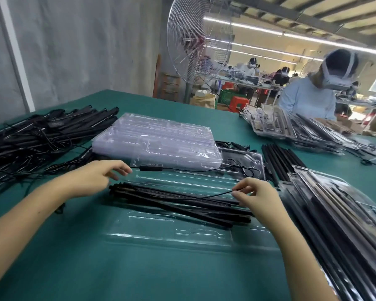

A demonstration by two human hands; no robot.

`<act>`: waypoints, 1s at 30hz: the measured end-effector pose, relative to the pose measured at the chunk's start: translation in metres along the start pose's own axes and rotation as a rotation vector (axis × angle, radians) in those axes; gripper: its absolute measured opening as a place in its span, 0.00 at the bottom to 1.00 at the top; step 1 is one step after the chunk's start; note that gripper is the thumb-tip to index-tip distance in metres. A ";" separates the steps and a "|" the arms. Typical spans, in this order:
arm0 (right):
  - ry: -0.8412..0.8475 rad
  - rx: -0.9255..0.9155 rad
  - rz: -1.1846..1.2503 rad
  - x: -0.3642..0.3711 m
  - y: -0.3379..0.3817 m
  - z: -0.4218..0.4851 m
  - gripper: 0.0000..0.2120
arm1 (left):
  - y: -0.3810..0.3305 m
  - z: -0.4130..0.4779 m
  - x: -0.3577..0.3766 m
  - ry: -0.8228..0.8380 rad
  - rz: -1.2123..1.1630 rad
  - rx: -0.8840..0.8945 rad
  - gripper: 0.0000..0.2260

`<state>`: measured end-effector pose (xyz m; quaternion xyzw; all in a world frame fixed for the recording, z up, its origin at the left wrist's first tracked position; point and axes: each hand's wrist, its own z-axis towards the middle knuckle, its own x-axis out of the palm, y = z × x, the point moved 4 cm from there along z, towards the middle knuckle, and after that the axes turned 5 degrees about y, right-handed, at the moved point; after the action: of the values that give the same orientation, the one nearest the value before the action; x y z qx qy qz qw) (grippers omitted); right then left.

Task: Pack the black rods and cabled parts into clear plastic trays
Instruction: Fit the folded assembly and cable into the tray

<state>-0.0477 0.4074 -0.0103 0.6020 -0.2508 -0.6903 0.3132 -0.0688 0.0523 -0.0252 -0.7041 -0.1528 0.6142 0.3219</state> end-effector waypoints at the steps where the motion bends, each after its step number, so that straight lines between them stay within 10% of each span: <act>1: 0.002 0.007 0.062 -0.003 0.001 -0.001 0.04 | -0.003 -0.002 0.001 -0.024 0.022 0.034 0.25; 8: -0.016 0.034 0.473 -0.012 0.005 -0.006 0.03 | -0.026 -0.005 0.035 0.021 0.243 0.207 0.07; 30: -0.014 0.168 0.110 -0.023 -0.018 -0.006 0.04 | -0.031 0.004 0.050 0.006 0.313 0.072 0.07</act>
<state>-0.0426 0.4364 -0.0091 0.6065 -0.3429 -0.6528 0.2974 -0.0576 0.1071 -0.0435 -0.7089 -0.0180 0.6601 0.2477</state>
